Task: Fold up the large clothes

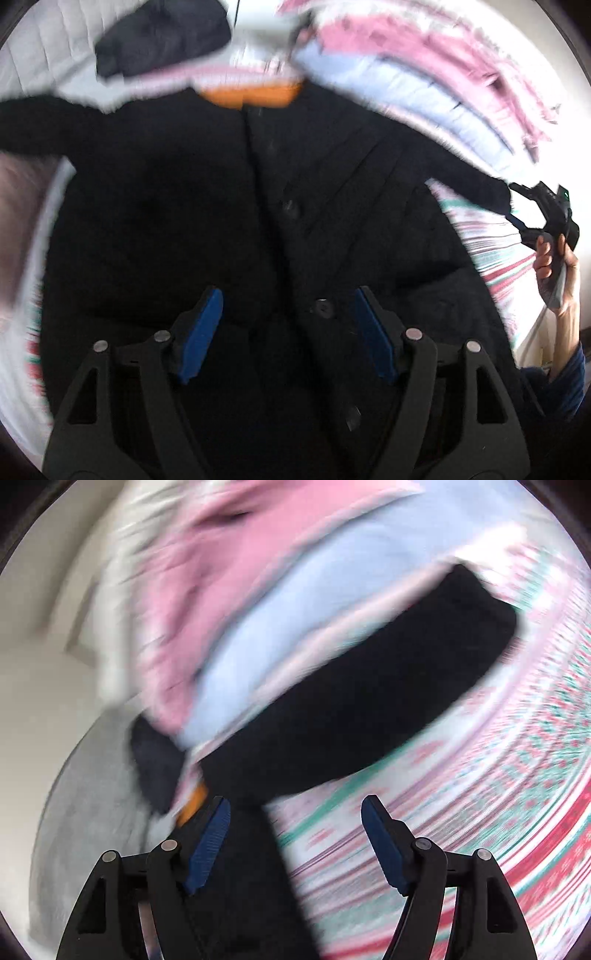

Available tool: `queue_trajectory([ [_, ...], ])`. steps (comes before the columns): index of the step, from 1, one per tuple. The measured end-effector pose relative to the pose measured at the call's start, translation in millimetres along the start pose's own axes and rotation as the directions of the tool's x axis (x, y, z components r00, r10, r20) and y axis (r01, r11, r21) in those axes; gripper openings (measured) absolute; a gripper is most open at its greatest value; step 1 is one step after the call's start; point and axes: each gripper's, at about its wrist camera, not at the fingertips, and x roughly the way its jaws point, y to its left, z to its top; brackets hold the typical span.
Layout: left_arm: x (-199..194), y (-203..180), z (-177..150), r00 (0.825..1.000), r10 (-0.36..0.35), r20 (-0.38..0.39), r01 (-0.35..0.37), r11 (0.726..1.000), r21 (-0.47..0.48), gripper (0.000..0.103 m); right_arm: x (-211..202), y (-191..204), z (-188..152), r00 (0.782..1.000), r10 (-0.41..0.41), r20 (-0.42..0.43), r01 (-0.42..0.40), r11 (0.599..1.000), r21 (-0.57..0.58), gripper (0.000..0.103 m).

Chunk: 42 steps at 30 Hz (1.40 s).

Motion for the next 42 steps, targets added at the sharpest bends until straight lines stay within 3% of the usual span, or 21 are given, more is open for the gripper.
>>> queue_trajectory([
  [3,46.3,1.6,-1.7,0.993,0.018,-0.119,-0.021,0.999,-0.028,0.073,18.6,-39.1,19.1,0.999,-0.047,0.006,0.046,0.99,0.135,0.075],
  [6,53.6,-2.2,2.3,0.995,0.042,-0.095,-0.044,0.999,-0.022,0.073,25.6,-55.3,35.1,0.998,-0.053,0.044,0.044,0.982,0.183,0.075],
  [8,53.7,-4.0,7.3,0.996,0.04,-0.075,-0.041,0.999,-0.023,0.057,31.6,-64.9,47.3,0.996,-0.052,0.073,0.036,0.976,0.217,0.075],
  [11,59.6,-4.7,16.4,0.997,0.009,-0.07,-0.011,0.999,-0.034,0.045,38.4,-75.3,68.3,0.992,-0.034,0.119,0.002,0.966,0.258,0.075],
  [13,64.2,-6.0,23.6,0.998,-0.004,-0.064,0.002,0.999,-0.037,0.044,42.9,-75.3,78.9,0.989,-0.026,0.148,-0.014,0.965,0.261,0.075],
  [16,80.0,-9.3,36.0,0.998,0.008,-0.061,-0.009,1.0,-0.018,0.025,48.5,-65.8,85.5,0.985,-0.015,0.172,-0.027,0.971,0.236,0.073],
  [17,83.2,-12.3,37.9,0.998,0.03,-0.062,-0.03,1.0,-0.008,0.023,48.7,-59.0,85.1,0.983,-0.019,0.182,-0.021,0.976,0.218,0.064],
  [18,83.9,-16.3,39.0,0.997,0.048,-0.057,-0.048,0.999,0.005,0.022,48.6,-52.0,88.6,0.98,-0.033,0.198,-0.003,0.983,0.182,0.04],
  [20,81.3,-14.8,42.4,0.998,0.055,-0.044,-0.056,0.998,-0.004,0.012,46.1,-38.8,96.1,0.975,-0.047,0.219,0.022,0.993,0.115,0.016],
  [22,80.7,-12.0,50.1,0.999,0.025,-0.03,-0.026,0.999,-0.038,0.01,43.2,-28.2,98.8,0.97,-0.047,0.24,0.031,0.997,0.07,0.015],
  [25,79.0,-14.5,60.0,0.999,0.039,-0.029,-0.04,0.998,-0.044,0.009,38.3,-5.8,103.9,0.958,-0.037,0.286,0.033,0.999,0.021,0.014],
  [29,51.7,-28.7,76.9,0.998,0.045,0.049,-0.045,0.999,-0.014,0.009,17.4,31.6,103.1,0.932,-0.009,0.363,0.043,0.995,-0.087,0.014],
  [33,42.2,-11.9,89.7,0.996,0.034,0.083,-0.031,0.999,-0.043,0.009,1.3,54.3,101.1,0.904,0.007,0.428,0.062,0.987,-0.147,0.013],
  [35,59.8,-3.5,83.2,0.997,0.058,0.058,-0.057,0.998,-0.023,0.009,5.3,51.3,100.7,0.907,-0.025,0.421,0.097,0.984,-0.152,0.013],
  [37,98.3,-2.5,69.9,0.997,0.059,-0.053,-0.058,0.998,0.024,0.011,22.6,40.0,102.2,0.924,-0.09,0.371,0.145,0.982,-0.121,0.013],
  [40,95.5,-16.6,55.5,0.994,0.108,-0.003,-0.107,0.987,0.121,0.013,37.5,5.6,107.5,0.944,-0.117,0.31,0.13,0.991,-0.023,0.013],
  [42,88.9,-13.6,54.8,0.997,0.072,-0.03,-0.068,0.993,0.101,0.013,39.3,-13.2,110.3,0.952,-0.084,0.294,0.071,0.996,0.056,0.013],
])
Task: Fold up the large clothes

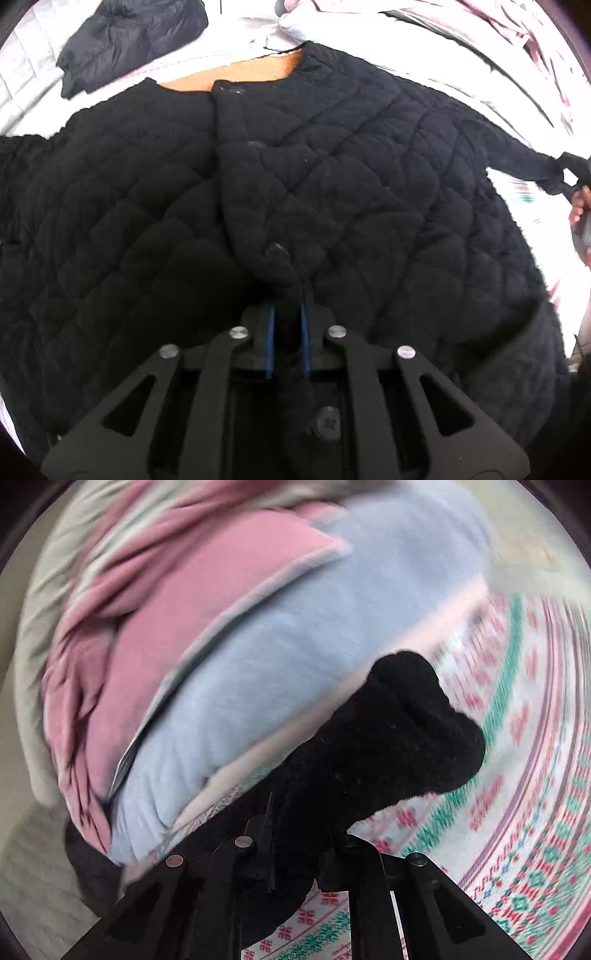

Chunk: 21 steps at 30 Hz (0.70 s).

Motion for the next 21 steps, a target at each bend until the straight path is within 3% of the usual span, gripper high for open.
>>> queue_trajectory([
  [1,-3.4,5.1,-0.1,1.0,-0.026,-0.017,0.026,0.999,-0.033,0.014,-1.0,-0.8,0.8,1.0,0.017,0.003,-0.017,1.0,0.011,0.013],
  [4,-21.4,7.2,-5.1,0.994,-0.093,-0.058,0.087,0.993,-0.084,0.021,-13.0,21.8,-0.9,0.998,0.015,0.053,-0.009,0.995,-0.101,0.013],
  [7,-50.6,-6.7,-28.7,0.993,-0.106,-0.052,0.105,0.994,-0.027,0.028,-29.6,48.9,-6.9,0.992,0.061,0.109,-0.041,0.983,-0.178,0.013],
  [8,-61.7,-12.4,-39.4,0.994,-0.107,-0.038,0.107,0.994,0.007,0.038,-33.5,53.8,-8.3,0.99,0.077,0.116,-0.055,0.982,-0.183,0.013],
  [10,-74.4,-21.6,-59.3,0.983,-0.178,-0.053,0.179,0.984,0.021,0.051,-41.8,64.6,-11.1,0.986,0.098,0.132,-0.07,0.977,-0.203,0.013],
  [12,-71.2,-32.9,-78.6,0.97,-0.223,-0.096,0.226,0.974,0.024,0.052,-51.8,73.9,-15.3,0.983,0.11,0.147,-0.073,0.968,-0.238,0.013],
  [14,-67.3,-50.1,-97.0,0.985,-0.156,-0.069,0.163,0.98,0.115,0.052,-60.4,84.8,-20.3,0.979,0.128,0.16,-0.084,0.963,-0.255,0.013],
  [15,-65.8,-63.1,-108.4,0.996,-0.083,-0.033,0.088,0.974,0.209,0.052,-64.9,89.3,-21.6,0.976,0.134,0.169,-0.087,0.962,-0.261,0.013],
  [17,-66.5,-76.2,-119.1,1.0,-0.016,-0.004,0.017,0.955,0.297,0.052,-75.2,106.5,-31.6,0.97,0.148,0.193,-0.087,0.952,-0.293,0.013],
  [19,-70.6,-71.9,-118.0,0.999,-0.038,-0.022,0.043,0.959,0.282,0.052,-89.4,119.9,-40.6,0.963,0.167,0.212,-0.088,0.937,-0.338,0.013],
  [21,-75.2,-57.5,-112.2,0.993,-0.105,-0.055,0.116,0.966,0.23,0.052,-103.8,163.0,-62.3,0.95,0.215,0.227,-0.095,0.891,-0.444,0.013],
])
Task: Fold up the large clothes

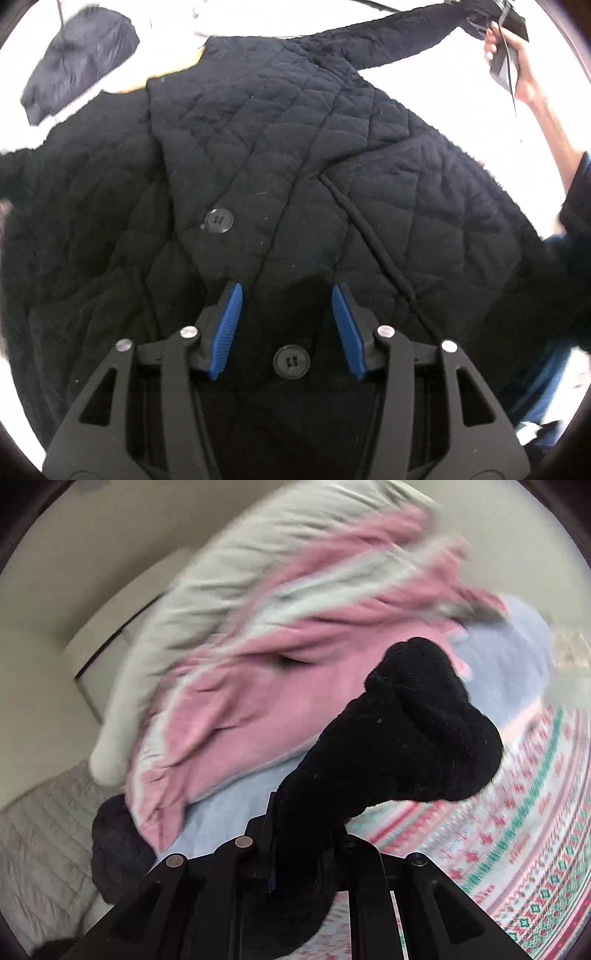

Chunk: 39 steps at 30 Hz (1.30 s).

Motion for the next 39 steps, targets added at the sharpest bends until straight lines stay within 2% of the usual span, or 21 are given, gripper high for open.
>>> queue_trajectory([
  [3,-6.3,28.3,6.1,0.995,-0.099,0.0,0.099,0.988,-0.122,0.052,-7.3,78.6,-2.7,0.996,0.083,0.01,-0.08,0.983,-0.164,0.013],
  [7,-21.4,80.5,12.9,0.997,-0.057,0.044,0.067,0.951,-0.301,0.052,-6.6,190.0,-30.1,0.975,0.215,-0.053,-0.219,0.906,-0.361,0.014],
  [9,-32.5,107.8,17.0,0.996,-0.002,0.091,0.037,0.924,-0.381,0.052,2.3,244.4,-63.7,0.956,0.264,-0.13,-0.294,0.852,-0.432,0.014],
  [11,-40.8,137.9,21.2,0.989,0.07,0.127,-0.004,0.888,-0.46,0.052,21.9,296.2,-120.9,0.922,0.285,-0.262,-0.381,0.786,-0.487,0.016],
  [13,-48.2,156.5,20.9,0.984,0.106,0.144,-0.02,0.865,-0.501,0.052,43.7,322.6,-171.7,0.889,0.26,-0.376,-0.432,0.749,-0.503,0.017],
  [15,-51.3,169.1,19.9,0.98,0.132,0.149,-0.033,0.848,-0.529,0.052,77.2,342.6,-239.2,0.82,0.188,-0.54,-0.484,0.731,-0.481,0.018],
  [16,-52.3,174.7,19.5,0.979,0.137,0.148,-0.037,0.843,-0.536,0.052,94.2,347.9,-272.3,0.776,0.132,-0.616,-0.493,0.736,-0.463,0.018],
  [17,-52.7,180.1,19.6,0.979,0.141,0.147,-0.039,0.839,-0.543,0.052,111.7,352.0,-308.7,0.715,0.052,-0.697,-0.491,0.747,-0.448,0.019],
  [18,-52.2,184.4,20.7,0.978,0.145,0.147,-0.04,0.832,-0.554,0.052,119.9,355.2,-335.6,0.696,-0.012,-0.718,-0.47,0.748,-0.468,0.02],
  [19,-52.1,186.8,20.0,0.978,0.149,0.148,-0.04,0.825,-0.564,0.052,113.5,359.7,-343.2,0.751,-0.018,-0.66,-0.441,0.731,-0.521,0.022],
  [20,-52.4,189.8,20.5,0.977,0.149,0.149,-0.037,0.817,-0.575,0.052,108.6,364.5,-344.3,0.772,-0.01,-0.635,-0.437,0.718,-0.542,0.032],
  [21,-51.7,191.2,21.7,0.977,0.145,0.154,-0.028,0.811,-0.585,0.052,106.1,369.4,-342.0,0.765,0.016,-0.644,-0.457,0.718,-0.525,0.042],
  [24,-59.0,197.7,19.2,0.975,0.137,0.172,-0.008,0.804,-0.595,0.052,104.0,372.3,-323.1,0.724,0.1,-0.683,-0.498,0.761,-0.416,0.044],
  [27,-61.6,198.6,22.0,0.974,0.135,0.182,0.0,0.802,-0.598,0.052,97.0,374.7,-309.4,0.716,0.181,-0.674,-0.516,0.787,-0.337,0.044],
  [29,-63.3,198.7,23.7,0.972,0.134,0.194,0.009,0.8,-0.6,0.052,99.8,373.8,-307.7,0.684,0.21,-0.698,-0.523,0.808,-0.27,0.045],
  [31,-64.0,201.0,24.1,0.97,0.139,0.201,0.01,0.801,-0.599,0.052,103.4,366.3,-311.9,0.618,0.217,-0.756,-0.518,0.836,-0.183,0.045],
  [32,-65.1,202.7,22.8,0.968,0.145,0.203,0.006,0.8,-0.6,0.052,100.9,365.1,-310.1,0.594,0.233,-0.77,-0.524,0.839,-0.15,0.045],
  [34,-68.1,207.9,20.3,0.967,0.158,0.202,-0.004,0.796,-0.605,0.052,92.2,363.0,-301.5,0.572,0.288,-0.768,-0.558,0.823,-0.107,0.046],
  [36,-68.5,209.9,18.8,0.965,0.168,0.199,-0.01,0.788,-0.616,0.052,81.1,362.1,-290.5,0.553,0.352,-0.755,-0.598,0.799,-0.066,0.054],
  [38,-70.3,211.0,19.4,0.964,0.173,0.201,-0.01,0.782,-0.624,0.052,75.1,359.1,-280.8,0.557,0.387,-0.735,-0.607,0.793,-0.043,0.056],
  [39,-70.3,211.3,19.8,0.963,0.177,0.202,-0.011,0.78,-0.626,0.052,72.6,358.2,-277.7,0.569,0.39,-0.724,-0.601,0.798,-0.042,0.057],
])
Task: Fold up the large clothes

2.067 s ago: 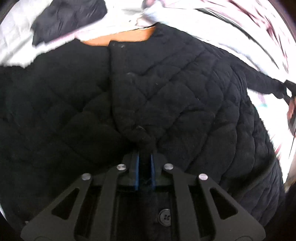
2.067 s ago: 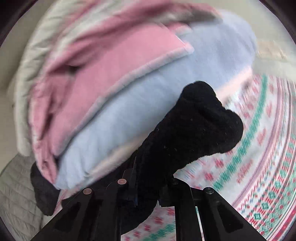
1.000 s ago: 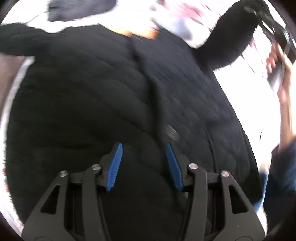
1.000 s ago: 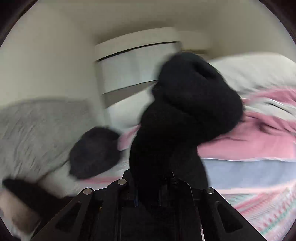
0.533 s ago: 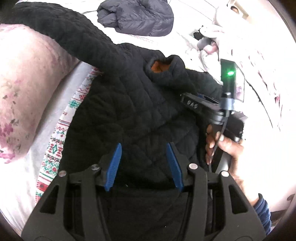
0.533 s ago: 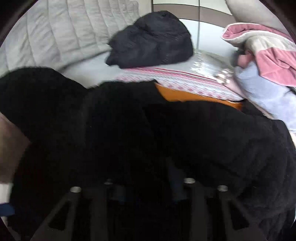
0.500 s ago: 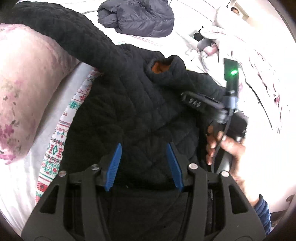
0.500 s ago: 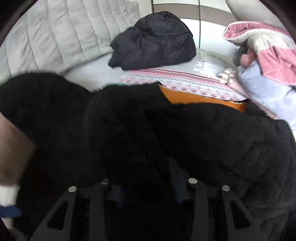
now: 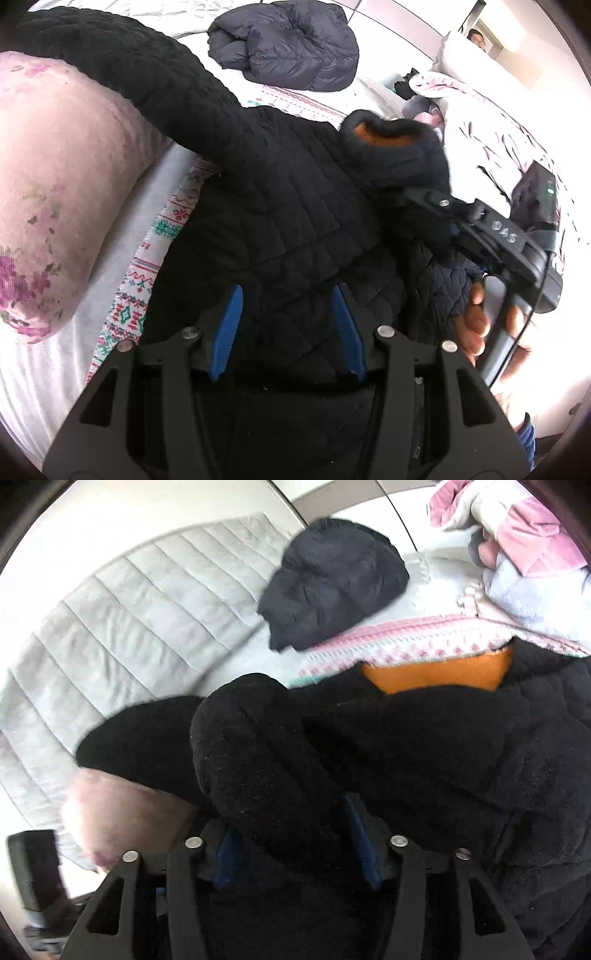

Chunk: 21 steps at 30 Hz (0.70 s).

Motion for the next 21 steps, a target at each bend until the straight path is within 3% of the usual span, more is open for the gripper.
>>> queue_trajectory([
  [2,0.2,-1.0,-0.4,1.0,0.001,0.004,-0.001,1.0,0.002,0.052,1.7,-3.1,2.5,0.999,-0.04,0.01,0.04,0.998,0.043,0.057],
  [5,0.0,-4.7,-0.1,1.0,0.003,0.01,-0.003,1.0,0.014,0.052,11.4,-4.8,2.4,0.999,-0.033,0.006,0.032,0.993,0.113,0.057],
  [7,-4.6,-4.2,2.9,1.0,0.006,0.028,-0.007,1.0,0.013,0.052,18.2,-4.1,-1.3,0.999,-0.031,0.032,0.025,0.985,0.17,0.061],
  [9,-11.1,-2.2,5.9,0.998,0.021,0.063,-0.022,1.0,0.012,0.052,22.0,-3.7,-10.3,0.998,-0.01,0.059,-0.004,0.971,0.239,0.074],
  [10,-13.4,-0.7,7.5,0.996,0.035,0.08,-0.037,0.999,0.015,0.052,30.6,-1.3,-12.3,0.998,0.021,0.055,-0.035,0.966,0.256,0.074],
  [12,-16.2,1.3,9.6,0.993,0.068,0.101,-0.071,0.997,0.025,0.052,46.0,14.8,-14.7,0.996,0.089,-0.022,-0.082,0.971,0.227,0.074],
  [14,-17.3,3.6,10.0,0.991,0.081,0.109,-0.085,0.996,0.03,0.052,50.4,35.6,-13.8,0.991,0.105,-0.082,-0.092,0.985,0.148,0.074],
  [17,-20.3,8.7,10.7,0.989,0.088,0.115,-0.092,0.995,0.03,0.052,30.8,36.6,-3.8,0.999,0.031,-0.033,-0.027,0.993,0.116,0.074],
  [21,-23.3,12.2,9.8,0.989,0.092,0.118,-0.096,0.995,0.028,0.052,-9.4,2.9,15.0,0.99,-0.141,-0.003,0.141,0.983,0.118,0.074],
])
